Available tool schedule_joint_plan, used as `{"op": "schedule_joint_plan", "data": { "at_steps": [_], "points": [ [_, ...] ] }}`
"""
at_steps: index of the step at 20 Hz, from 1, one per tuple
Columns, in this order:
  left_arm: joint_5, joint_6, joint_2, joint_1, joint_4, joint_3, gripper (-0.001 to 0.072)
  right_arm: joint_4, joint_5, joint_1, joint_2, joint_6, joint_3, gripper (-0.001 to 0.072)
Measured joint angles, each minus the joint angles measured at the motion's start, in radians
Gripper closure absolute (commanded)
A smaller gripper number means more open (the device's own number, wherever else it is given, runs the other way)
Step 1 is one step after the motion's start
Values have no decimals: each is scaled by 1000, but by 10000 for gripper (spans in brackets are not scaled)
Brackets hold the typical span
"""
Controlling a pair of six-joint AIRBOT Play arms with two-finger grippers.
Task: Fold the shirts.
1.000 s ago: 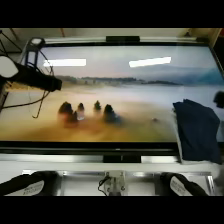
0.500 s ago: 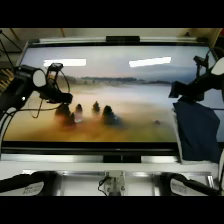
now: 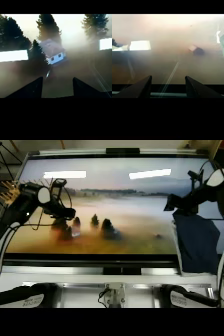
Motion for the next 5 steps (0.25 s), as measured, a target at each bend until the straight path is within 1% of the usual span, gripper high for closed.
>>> {"op": "schedule_joint_plan", "data": {
  "at_steps": [5],
  "points": [
    [-2, 1, -1, 0, 0, -2, 260, 5, 1, 0, -1, 0, 0, 161]
  ]
}}
